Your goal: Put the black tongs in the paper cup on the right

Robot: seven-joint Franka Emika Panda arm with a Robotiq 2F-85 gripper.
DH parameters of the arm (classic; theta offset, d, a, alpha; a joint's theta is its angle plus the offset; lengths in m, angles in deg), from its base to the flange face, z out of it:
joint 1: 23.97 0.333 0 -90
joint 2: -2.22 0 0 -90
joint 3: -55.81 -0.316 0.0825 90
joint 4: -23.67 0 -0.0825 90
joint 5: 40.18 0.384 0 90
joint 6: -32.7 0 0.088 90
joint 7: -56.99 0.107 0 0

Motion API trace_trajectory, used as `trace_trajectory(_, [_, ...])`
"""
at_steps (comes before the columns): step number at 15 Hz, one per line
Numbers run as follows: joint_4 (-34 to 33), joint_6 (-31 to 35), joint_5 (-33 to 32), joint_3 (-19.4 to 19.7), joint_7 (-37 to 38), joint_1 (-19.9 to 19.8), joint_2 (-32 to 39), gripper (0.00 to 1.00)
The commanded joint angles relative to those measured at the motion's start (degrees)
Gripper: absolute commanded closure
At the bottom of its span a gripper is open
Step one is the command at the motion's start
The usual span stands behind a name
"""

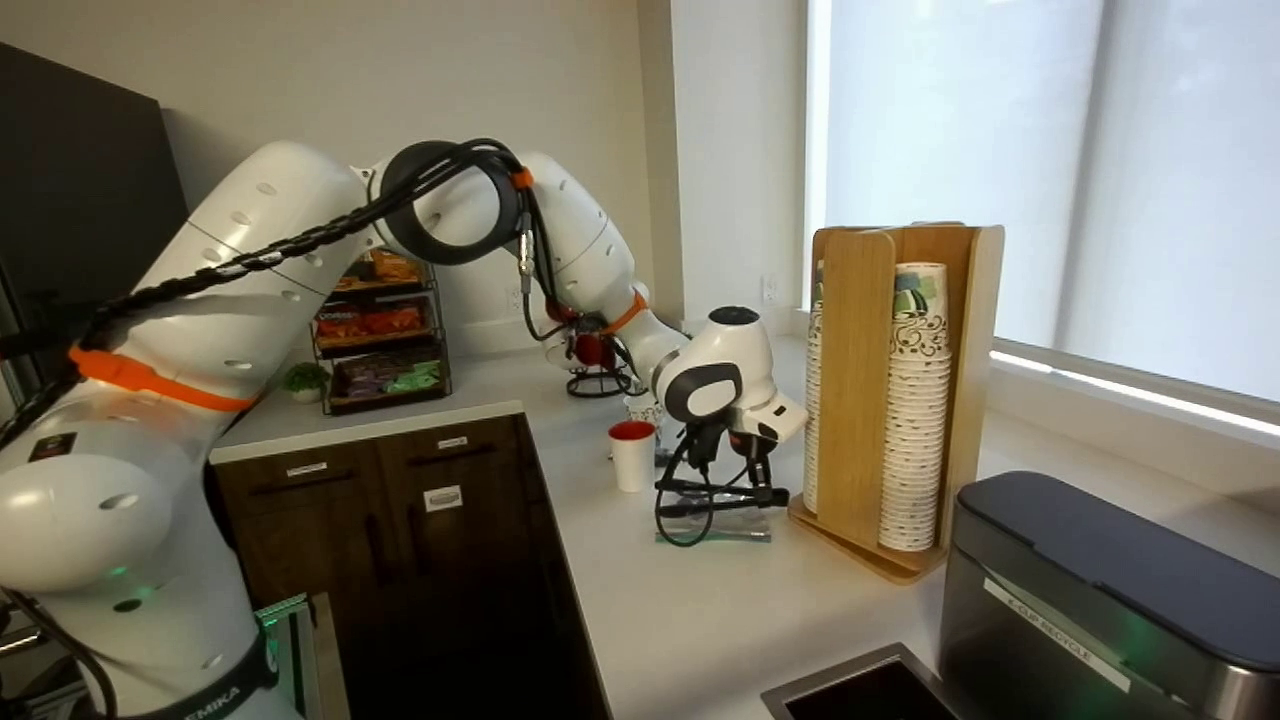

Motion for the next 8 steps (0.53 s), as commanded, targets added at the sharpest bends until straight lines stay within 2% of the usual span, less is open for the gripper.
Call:
trace_trajectory(1, [5.3, 3.3, -1.1, 1.9, -1.0, 2.1, -4.0, 0.93])
trace_trajectory(3, [8.4, 8.0, -1.7, 2.1, -2.9, 2.6, -6.1, 0.93])
trace_trajectory(5, [10.8, 13.5, -1.1, 0.4, -6.1, 1.9, -7.5, 0.93])
trace_trajectory(6, [12.0, 15.8, -0.6, -1.0, -7.8, 1.1, -8.3, 0.93])
trace_trajectory(8, [14.8, 21.1, 1.0, -7.2, -13.3, -3.0, -10.1, 0.93])
